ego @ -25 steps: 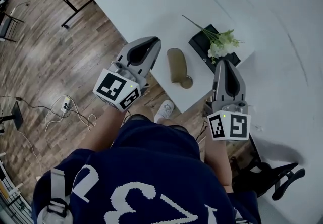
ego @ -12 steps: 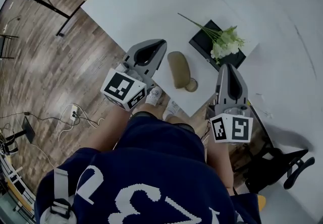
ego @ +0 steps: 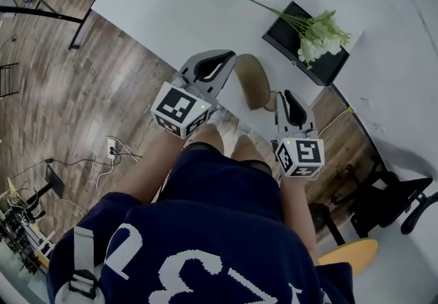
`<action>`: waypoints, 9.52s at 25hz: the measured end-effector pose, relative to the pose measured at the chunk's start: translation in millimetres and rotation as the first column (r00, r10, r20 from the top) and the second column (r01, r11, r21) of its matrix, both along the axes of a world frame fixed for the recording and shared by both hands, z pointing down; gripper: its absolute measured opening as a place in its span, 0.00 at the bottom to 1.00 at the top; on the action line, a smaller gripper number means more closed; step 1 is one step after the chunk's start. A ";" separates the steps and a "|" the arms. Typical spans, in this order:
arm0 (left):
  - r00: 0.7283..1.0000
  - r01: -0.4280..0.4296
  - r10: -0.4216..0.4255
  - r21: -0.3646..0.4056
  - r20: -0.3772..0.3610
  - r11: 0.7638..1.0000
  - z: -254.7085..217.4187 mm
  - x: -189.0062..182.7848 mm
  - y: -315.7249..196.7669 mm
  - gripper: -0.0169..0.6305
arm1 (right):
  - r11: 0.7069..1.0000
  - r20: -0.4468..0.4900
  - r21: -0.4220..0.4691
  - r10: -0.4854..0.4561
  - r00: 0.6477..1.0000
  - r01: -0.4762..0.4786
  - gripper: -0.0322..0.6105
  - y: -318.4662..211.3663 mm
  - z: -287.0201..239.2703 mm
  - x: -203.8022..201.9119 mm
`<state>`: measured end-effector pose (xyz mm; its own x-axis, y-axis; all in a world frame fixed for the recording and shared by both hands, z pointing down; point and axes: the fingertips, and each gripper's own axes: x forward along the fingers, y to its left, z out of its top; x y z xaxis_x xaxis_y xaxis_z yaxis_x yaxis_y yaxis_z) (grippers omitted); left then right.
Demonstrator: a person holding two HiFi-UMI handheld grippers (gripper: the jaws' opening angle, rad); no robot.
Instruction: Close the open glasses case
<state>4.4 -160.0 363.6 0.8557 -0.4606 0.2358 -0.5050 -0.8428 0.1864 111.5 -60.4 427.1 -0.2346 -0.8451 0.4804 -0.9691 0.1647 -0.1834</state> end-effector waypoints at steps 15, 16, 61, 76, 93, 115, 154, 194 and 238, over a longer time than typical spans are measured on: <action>0.949 -0.212 0.225 -0.083 0.222 0.974 107.6 55.8 29.2 0.05 | 0.964 -0.057 -0.259 -0.072 0.996 0.055 0.10 37.5 100.4 -23.9; 0.945 -0.212 0.227 -0.088 0.236 0.973 112.3 54.7 31.5 0.05 | 0.965 -0.058 -0.257 -0.076 0.995 0.058 0.10 33.7 100.8 -22.6; 0.953 -0.135 0.111 0.069 0.283 0.988 115.1 64.1 38.9 0.05 | 0.948 -0.030 -0.318 0.019 0.999 -0.028 0.09 28.7 118.6 -23.6; 0.949 -0.158 0.148 0.014 0.279 0.987 117.8 62.1 41.9 0.05 | 0.947 -0.114 -0.310 -0.124 0.986 0.084 0.09 0.7 116.3 10.9; 0.941 -0.084 0.052 0.084 0.336 0.993 119.3 29.0 50.8 0.05 | 0.912 -0.140 -0.286 -0.345 0.928 0.295 0.09 -27.6 112.9 -38.1; 0.921 -0.101 0.089 0.012 0.379 0.995 120.5 7.7 71.6 0.05 | 0.902 -0.068 -0.279 -0.361 0.930 0.330 0.09 -8.1 109.9 -56.4; 0.866 -0.329 0.435 -0.375 0.247 0.867 116.4 53.0 148.1 0.05 | 0.878 -0.043 -0.361 -0.351 0.935 0.313 0.09 16.2 115.6 7.6; 0.942 -0.078 0.121 -0.149 0.313 0.986 120.2 44.5 60.8 0.05 | 0.800 -0.046 -0.419 -0.492 0.870 0.430 0.28 31.3 108.8 -18.1; 0.995 0.086 -0.092 0.155 0.026 0.984 -31.0 11.3 6.5 0.05 | 0.965 0.014 0.243 0.092 0.996 -0.093 0.09 -40.1 -106.5 88.9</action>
